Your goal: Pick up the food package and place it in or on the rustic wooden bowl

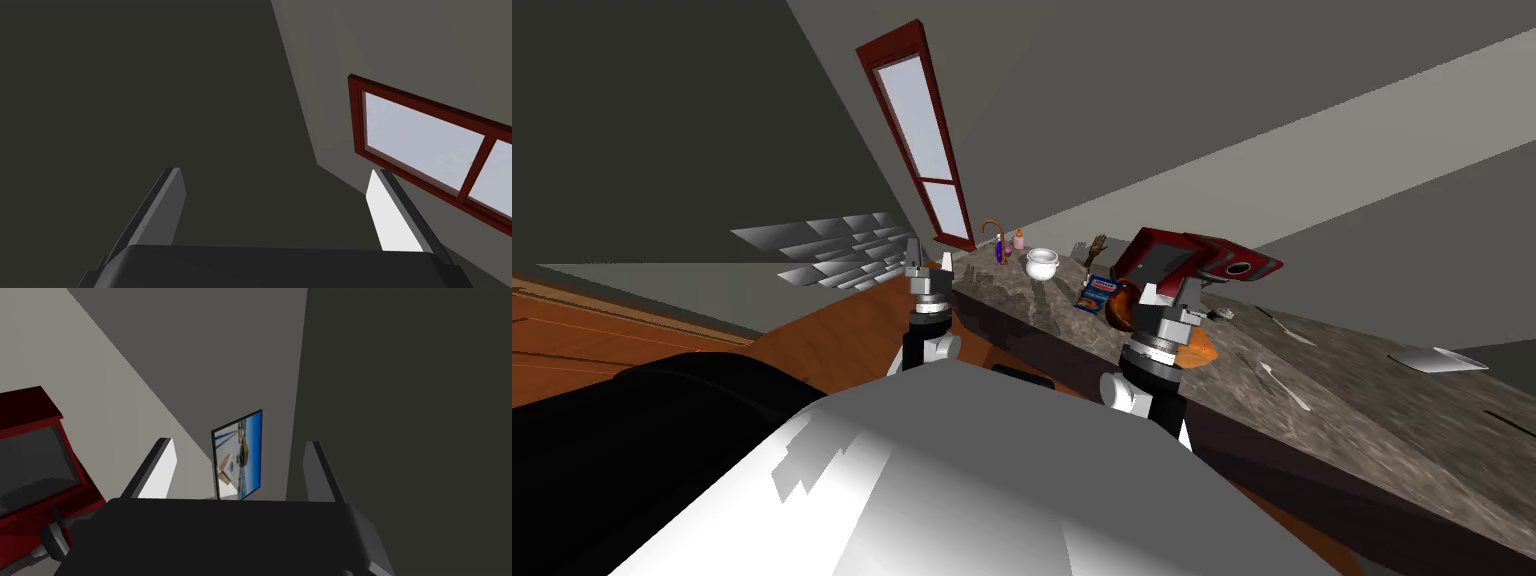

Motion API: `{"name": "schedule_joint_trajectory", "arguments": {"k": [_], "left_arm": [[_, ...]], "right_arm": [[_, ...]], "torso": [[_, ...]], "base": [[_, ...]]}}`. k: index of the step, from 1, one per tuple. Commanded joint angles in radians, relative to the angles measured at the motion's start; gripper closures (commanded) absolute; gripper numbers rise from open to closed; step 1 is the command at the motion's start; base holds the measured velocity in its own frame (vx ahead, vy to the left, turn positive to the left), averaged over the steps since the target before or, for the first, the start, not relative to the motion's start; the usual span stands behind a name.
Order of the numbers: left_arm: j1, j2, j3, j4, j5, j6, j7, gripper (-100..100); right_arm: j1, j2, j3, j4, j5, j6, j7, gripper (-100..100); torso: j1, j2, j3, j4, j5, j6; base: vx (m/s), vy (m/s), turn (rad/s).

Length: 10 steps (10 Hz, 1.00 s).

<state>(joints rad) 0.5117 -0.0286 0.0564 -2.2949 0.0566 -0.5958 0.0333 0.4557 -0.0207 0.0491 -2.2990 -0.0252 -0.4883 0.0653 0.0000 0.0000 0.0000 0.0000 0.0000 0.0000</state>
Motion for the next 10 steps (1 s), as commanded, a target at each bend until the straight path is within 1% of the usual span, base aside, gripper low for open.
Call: {"name": "schedule_joint_trajectory", "arguments": {"k": [1,3,5,6,7,8,9,10], "left_arm": [[0.0,0.0,0.0,0.0,0.0,0.0,0.0,0],[0.0,0.0,0.0,0.0,0.0,0.0,0.0,0],[0.0,0.0,0.0,0.0,0.0,0.0,0.0,0],[0.0,0.0,0.0,0.0,0.0,0.0,0.0,0],[0.0,0.0,0.0,0.0,0.0,0.0,0.0,0],[0.0,0.0,0.0,0.0,0.0,0.0,0.0,0],[0.0,0.0,0.0,0.0,0.0,0.0,0.0,0],[0.0,0.0,0.0,0.0,0.0,0.0,0.0,0]], "right_arm": [[-0.009,-0.028,-0.022,0.013,0.034,0.04,-0.011,-100],[-0.023,-0.053,-0.055,0.034,0.083,0.096,-0.028,-100],[-0.042,-0.076,-0.1,0.064,0.146,0.158,-0.049,-100],[-0.042,-0.076,-0.1,0.064,0.151,0.178,-0.049,-100],[-0.054,-0.085,-0.127,0.083,0.191,0.213,-0.061,-100],[-0.054,-0.085,-0.127,0.083,0.191,0.225,-0.061,-100],[-0.068,-0.094,-0.156,0.105,0.233,0.272,-0.074,-100],[-0.068,-0.094,-0.156,0.105,0.234,0.276,-0.074,-100]], "torso": [[0.0,0.0,0.0,0.0,0.0,0.0],[0.006,-0.001,-0.001,0.0,0.001,0.0],[0.009,0.0,0.0,0.0,0.002,-0.001],[0.009,0.0,0.0,0.0,0.002,-0.001],[0.006,0.001,0.0,0.0,0.002,0.0],[0.005,0.001,0.001,0.0,0.001,0.0],[0.004,0.001,0.001,0.0,0.001,0.0],[0.005,0.001,0.001,0.0,0.001,0.0]], "base": [[0.0,0.056,0.197],[0.013,0.111,0.189],[-0.012,0.141,0.237],[-0.002,0.078,0.085],[-0.015,0.078,0.182],[-0.007,0.059,0.093],[-0.008,0.085,0.192],[0.008,0.07,0.119]]}}
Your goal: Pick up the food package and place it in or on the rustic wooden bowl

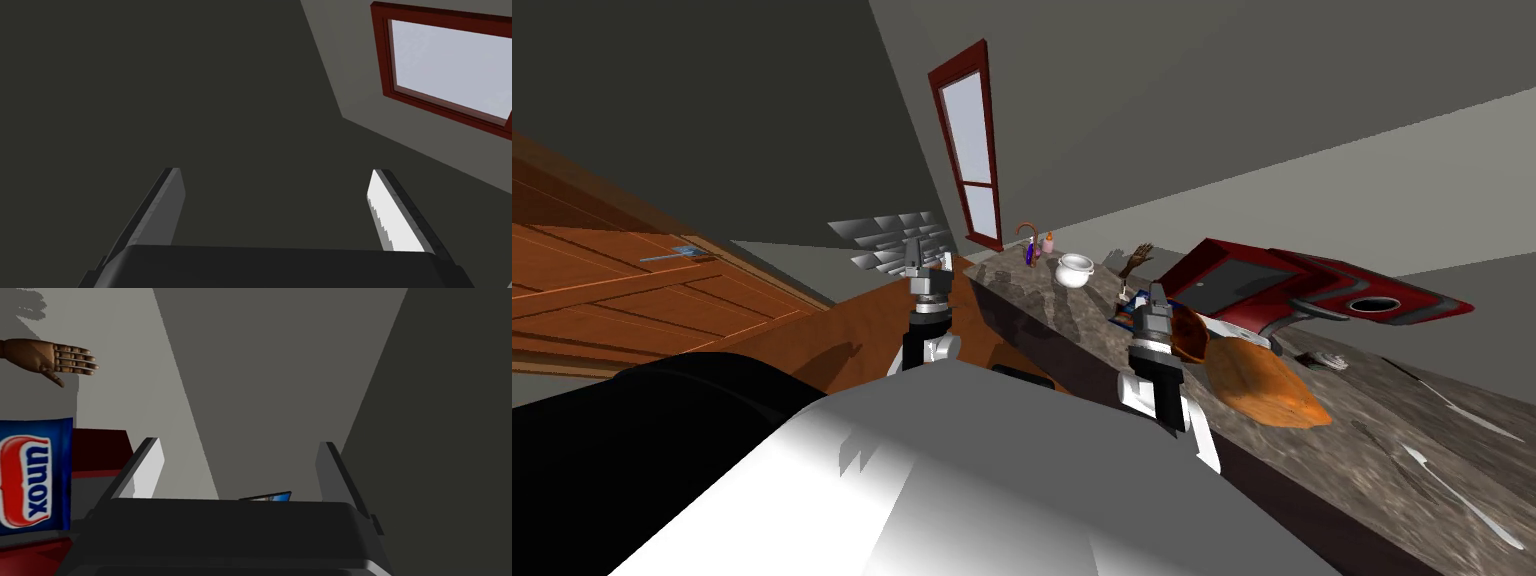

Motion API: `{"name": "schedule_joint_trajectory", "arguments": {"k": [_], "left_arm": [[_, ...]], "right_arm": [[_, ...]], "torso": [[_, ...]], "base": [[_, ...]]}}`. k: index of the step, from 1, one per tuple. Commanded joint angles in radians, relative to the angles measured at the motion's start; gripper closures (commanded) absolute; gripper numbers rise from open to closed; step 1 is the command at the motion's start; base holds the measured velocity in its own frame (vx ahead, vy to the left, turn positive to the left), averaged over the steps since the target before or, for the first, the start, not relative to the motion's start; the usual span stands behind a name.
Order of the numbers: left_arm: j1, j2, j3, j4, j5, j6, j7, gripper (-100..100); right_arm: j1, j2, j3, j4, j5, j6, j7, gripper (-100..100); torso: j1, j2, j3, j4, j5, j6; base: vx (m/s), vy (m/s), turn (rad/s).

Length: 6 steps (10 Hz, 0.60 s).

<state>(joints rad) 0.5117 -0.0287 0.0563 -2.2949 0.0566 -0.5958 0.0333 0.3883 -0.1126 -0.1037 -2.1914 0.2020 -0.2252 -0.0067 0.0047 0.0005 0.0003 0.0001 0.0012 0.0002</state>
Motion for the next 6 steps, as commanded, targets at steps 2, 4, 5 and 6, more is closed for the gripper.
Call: {"name": "schedule_joint_trajectory", "arguments": {"k": [2,4,5,6], "left_arm": [[0.0,0.0,0.0,0.0,0.0,0.0,0.0,0],[0.0,0.0,0.0,0.0,0.0,0.0,0.0,0],[0.0,0.0,0.0,0.0,0.0,0.0,0.0,0],[0.0,0.0,0.0,0.0,0.0,0.0,0.0,0]], "right_arm": [[-0.015,-0.011,-0.035,0.022,0.053,0.069,-0.016,-100],[-0.032,-0.019,-0.069,0.049,0.103,0.113,-0.03,-100],[-0.032,-0.019,-0.069,0.049,0.103,0.128,-0.03,-100],[-0.049,-0.027,-0.105,0.079,0.15,0.163,-0.044,-100]], "torso": [[0.001,-0.001,0.0,0.0,0.0,0.0],[0.001,-0.001,-0.001,0.0,0.0,0.0],[0.001,-0.001,-0.001,0.0,0.0,0.0],[-0.002,0.0,0.0,0.0,0.0,0.0]], "base": [[0.02,0.081,0.159],[0.022,0.086,0.155],[0.004,0.029,0.016],[0.004,0.054,0.259]]}}
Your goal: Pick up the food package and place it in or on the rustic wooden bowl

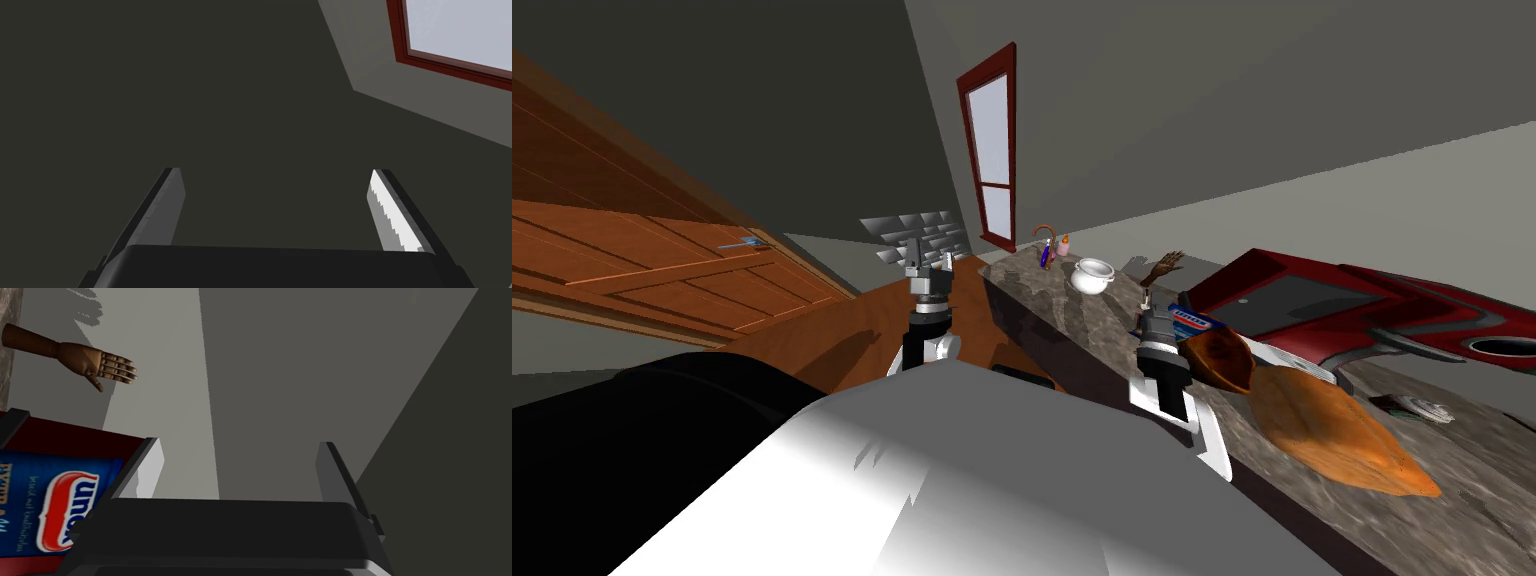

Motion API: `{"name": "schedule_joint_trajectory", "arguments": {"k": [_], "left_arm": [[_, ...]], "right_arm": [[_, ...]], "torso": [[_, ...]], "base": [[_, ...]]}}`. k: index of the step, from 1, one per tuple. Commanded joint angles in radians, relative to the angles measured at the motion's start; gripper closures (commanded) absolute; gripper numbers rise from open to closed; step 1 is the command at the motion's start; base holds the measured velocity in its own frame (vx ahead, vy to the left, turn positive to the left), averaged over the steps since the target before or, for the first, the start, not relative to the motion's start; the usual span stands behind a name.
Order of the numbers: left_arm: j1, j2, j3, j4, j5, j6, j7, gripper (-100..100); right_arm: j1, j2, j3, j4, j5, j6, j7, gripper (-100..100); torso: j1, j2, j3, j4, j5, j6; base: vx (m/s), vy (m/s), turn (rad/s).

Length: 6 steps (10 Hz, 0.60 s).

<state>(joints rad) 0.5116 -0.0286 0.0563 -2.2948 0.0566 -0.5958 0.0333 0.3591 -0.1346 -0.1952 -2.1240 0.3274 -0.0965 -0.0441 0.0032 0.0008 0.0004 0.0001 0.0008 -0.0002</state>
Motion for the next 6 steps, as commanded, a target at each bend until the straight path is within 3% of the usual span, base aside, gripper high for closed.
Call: {"name": "schedule_joint_trajectory", "arguments": {"k": [1,2,3,5,6], "left_arm": [[0.0,0.0,0.0,0.0,0.0,0.0,0.0,0],[0.0,0.0,0.0,0.0,0.0,0.0,0.0,0],[0.0,0.0,0.0,0.0,0.0,0.0,0.0,0],[0.0,0.0,0.0,0.0,0.0,0.0,0.0,0],[0.0,0.0,0.0,0.0,0.0,0.0,0.0,0]], "right_arm": [[-0.02,-0.005,-0.014,0.012,0.029,0.05,-0.007,-100],[-0.02,-0.005,-0.014,0.012,0.029,0.061,-0.007,-100],[-0.039,-0.012,-0.051,0.045,0.075,0.096,-0.021,-100],[-0.039,-0.012,-0.051,0.045,0.084,0.126,-0.021,-100],[-0.059,-0.02,-0.091,0.08,0.129,0.164,-0.035,-100]], "torso": [[0.0,0.0,0.0,0.0,0.0,0.0],[0.0,0.0,0.0,0.0,0.0,0.001],[-0.001,0.0,0.0,0.0,0.0,0.001],[0.001,-0.001,0.0,0.0,0.0,0.001],[-0.001,0.0,0.0,0.0,0.0,0.001]], "base": [[0.015,0.057,0.121],[0.008,0.03,-0.03],[0.025,0.065,0.198],[0.011,0.046,0.089],[0.012,0.056,0.238]]}}
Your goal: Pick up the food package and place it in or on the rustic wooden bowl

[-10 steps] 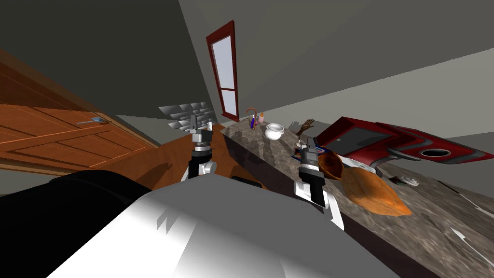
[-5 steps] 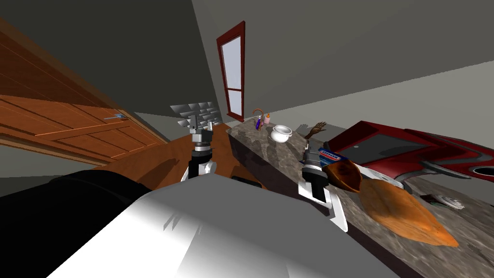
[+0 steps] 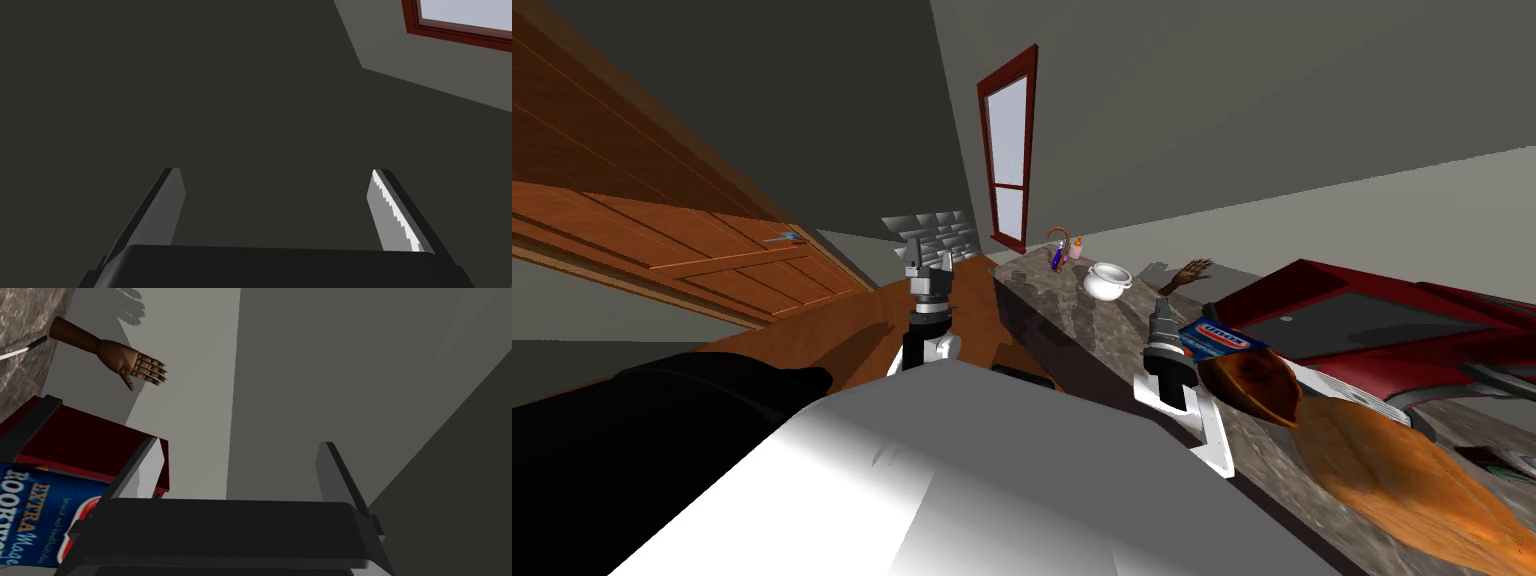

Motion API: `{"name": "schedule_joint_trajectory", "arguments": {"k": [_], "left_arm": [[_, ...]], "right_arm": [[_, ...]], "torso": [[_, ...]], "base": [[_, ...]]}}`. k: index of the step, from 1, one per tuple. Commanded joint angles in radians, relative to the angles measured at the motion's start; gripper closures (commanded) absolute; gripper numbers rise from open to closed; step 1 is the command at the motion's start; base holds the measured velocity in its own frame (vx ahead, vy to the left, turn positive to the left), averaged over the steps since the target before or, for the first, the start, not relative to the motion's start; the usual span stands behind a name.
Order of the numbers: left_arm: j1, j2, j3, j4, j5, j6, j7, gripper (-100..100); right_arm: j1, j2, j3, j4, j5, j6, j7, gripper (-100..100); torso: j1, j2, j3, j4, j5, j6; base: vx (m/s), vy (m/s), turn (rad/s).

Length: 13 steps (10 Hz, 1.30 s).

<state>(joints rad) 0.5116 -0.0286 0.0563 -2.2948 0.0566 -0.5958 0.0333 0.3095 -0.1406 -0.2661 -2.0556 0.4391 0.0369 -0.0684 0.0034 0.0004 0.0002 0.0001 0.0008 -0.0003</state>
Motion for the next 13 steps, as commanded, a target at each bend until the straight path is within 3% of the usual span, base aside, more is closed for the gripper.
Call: {"name": "schedule_joint_trajectory", "arguments": {"k": [1,2,3,4,5,6,7,8,10,11,13], "left_arm": [[0.0,0.0,0.0,0.0,0.0,0.0,0.0,0],[0.0,0.0,0.0,0.0,0.0,0.0,0.0,0],[0.0,0.0,0.0,0.0,0.0,0.0,0.0,0],[0.0,0.0,0.0,0.0,0.0,0.0,0.0,0],[0.0,0.0,0.0,0.0,0.0,0.0,0.0,0],[0.0,0.0,0.0,0.0,0.0,0.0,0.0,0],[0.0,0.0,0.0,0.0,0.0,0.0,0.0,0],[0.0,0.0,0.0,0.0,0.0,0.0,0.0,0],[0.0,0.0,0.0,0.0,0.0,0.0,0.0,0],[0.0,0.0,0.0,0.0,0.0,0.0,0.0,0],[0.0,0.0,0.0,0.0,0.0,0.0,0.0,0]], "right_arm": [[-0.01,-0.014,-0.02,0.012,0.028,0.05,-0.011,-100],[-0.01,-0.014,-0.02,0.012,0.028,0.06,-0.011,-100],[-0.031,-0.022,-0.06,0.049,0.079,0.104,-0.025,-100],[-0.031,-0.022,-0.06,0.049,0.086,0.127,-0.025,-100],[-0.054,-0.03,-0.093,0.074,0.129,0.17,-0.039,-100],[-0.054,-0.03,-0.102,0.089,0.144,0.198,-0.039,-100],[-0.054,-0.03,-0.102,0.089,0.144,0.199,-0.039,-100],[-0.077,-0.039,-0.144,0.132,0.196,0.235,-0.053,-100],[-0.077,-0.039,-0.144,0.132,0.204,0.27,-0.053,-100],[-0.101,-0.048,-0.187,0.176,0.255,0.3,-0.065,-100],[-0.101,-0.048,-0.187,0.176,0.264,0.343,-0.065,-100]], "torso": [[0.0,0.0,0.0,0.0,0.0,0.0],[0.0,0.0,0.0,0.0,0.0,0.001],[-0.001,0.0,0.0,0.0,0.0,0.001],[0.001,-0.001,0.0,0.0,0.0,0.0],[0.0,-0.001,0.0,0.0,0.0,0.001],[0.001,-0.001,-0.001,0.0,0.0,0.0],[0.0,0.0,0.0,0.0,0.0,0.001],[-0.001,0.001,0.0,0.0,0.0,0.001],[-0.001,0.0,0.0,0.0,0.0,0.001],[-0.002,0.001,0.0,0.0,0.0,0.001],[0.0,0.0,0.0,0.0,0.0,0.001]], "base": [[0.016,0.057,0.138],[0.012,0.034,-0.019],[0.025,0.068,0.249],[0.03,0.057,0.128],[0.03,0.069,0.225],[0.025,0.059,0.155],[0.011,0.026,-0.004],[0.012,0.05,0.217],[0.02,0.028,0.072],[0.021,0.05,0.194],[0.025,0.035,0.084]]}}
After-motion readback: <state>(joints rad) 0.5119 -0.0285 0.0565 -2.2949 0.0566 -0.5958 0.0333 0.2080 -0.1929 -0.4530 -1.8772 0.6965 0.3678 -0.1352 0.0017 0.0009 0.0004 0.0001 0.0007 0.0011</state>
